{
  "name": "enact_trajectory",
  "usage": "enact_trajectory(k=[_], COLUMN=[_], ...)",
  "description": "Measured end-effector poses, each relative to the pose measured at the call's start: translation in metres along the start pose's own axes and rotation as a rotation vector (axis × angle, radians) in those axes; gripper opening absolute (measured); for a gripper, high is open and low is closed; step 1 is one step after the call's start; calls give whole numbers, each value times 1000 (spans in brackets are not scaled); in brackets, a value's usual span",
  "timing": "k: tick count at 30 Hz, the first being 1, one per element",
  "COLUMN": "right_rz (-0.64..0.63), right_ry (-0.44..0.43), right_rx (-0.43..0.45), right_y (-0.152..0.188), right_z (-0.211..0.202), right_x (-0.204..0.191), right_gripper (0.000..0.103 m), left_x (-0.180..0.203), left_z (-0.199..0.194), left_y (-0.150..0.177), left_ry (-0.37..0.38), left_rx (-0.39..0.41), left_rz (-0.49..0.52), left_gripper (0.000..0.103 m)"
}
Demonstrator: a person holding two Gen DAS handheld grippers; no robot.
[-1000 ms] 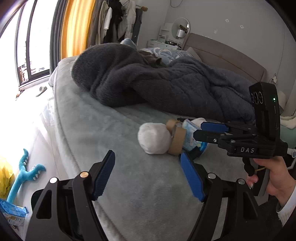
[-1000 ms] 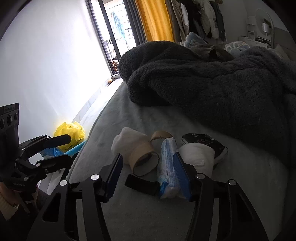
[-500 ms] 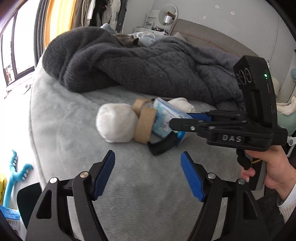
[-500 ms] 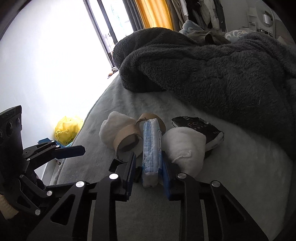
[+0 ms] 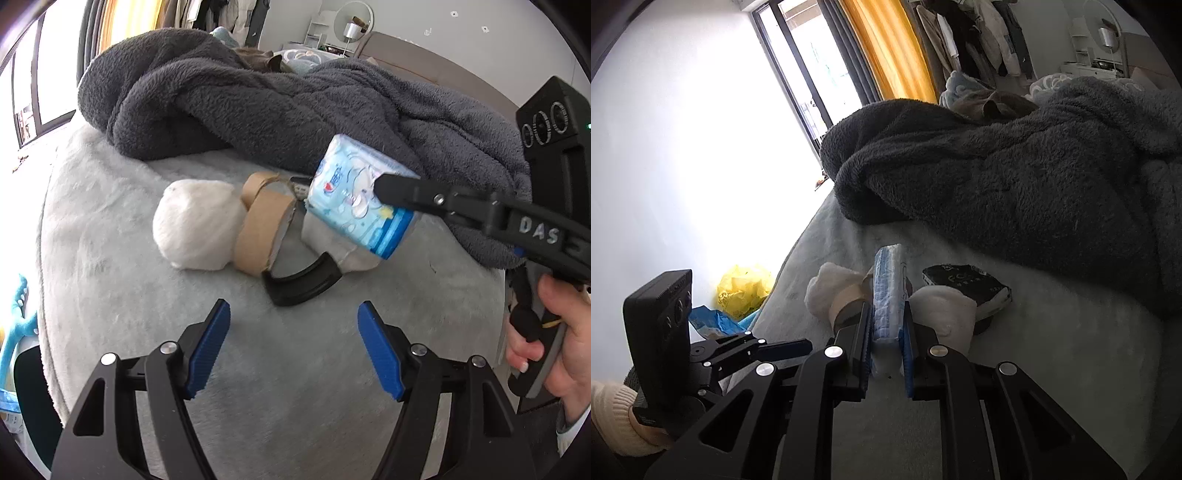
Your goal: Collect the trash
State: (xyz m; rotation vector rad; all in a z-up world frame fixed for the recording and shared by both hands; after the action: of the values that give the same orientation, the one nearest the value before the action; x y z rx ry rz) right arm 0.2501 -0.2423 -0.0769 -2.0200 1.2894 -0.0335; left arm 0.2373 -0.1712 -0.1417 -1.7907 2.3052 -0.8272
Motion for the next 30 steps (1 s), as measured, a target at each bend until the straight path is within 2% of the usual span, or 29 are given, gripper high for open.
enact_trajectory(k=[6, 15, 20, 22, 30], right_rz=[15, 40, 47, 47, 31], right_ry=[-1, 6, -3, -10, -31], right_rx=[46, 58, 57, 54, 79], right_y=[0, 6, 8, 7, -6], right_z=[-18, -29, -31, -31, -35], right_x=[7, 22, 24, 23, 6], right_gripper=[14, 14, 14, 14, 14], left_x=[5, 5, 4, 4, -1], left_z=[10, 22, 27, 29, 17], left_y=[-6, -15, -18, -17, -10], left_ry=[-25, -50, -54, -61, -26], left_rx=[-2, 1, 5, -3, -7], left_rz=[-39, -143, -188, -186, -149], left_gripper=[72, 71, 60, 51, 47])
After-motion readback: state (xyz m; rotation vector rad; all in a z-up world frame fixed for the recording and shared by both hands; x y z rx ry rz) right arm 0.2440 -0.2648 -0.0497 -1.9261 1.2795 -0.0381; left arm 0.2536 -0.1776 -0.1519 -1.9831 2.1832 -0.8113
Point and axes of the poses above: each gripper's, at about its wrist camera, not at the fingertips, and z roughly the way its jaws point, x to its right, y to its underside, the point moved 5 cm from there along z, roughly the way its jaws point, and after that the axes turned 13 degrees about -x, right-handed, at the moved point
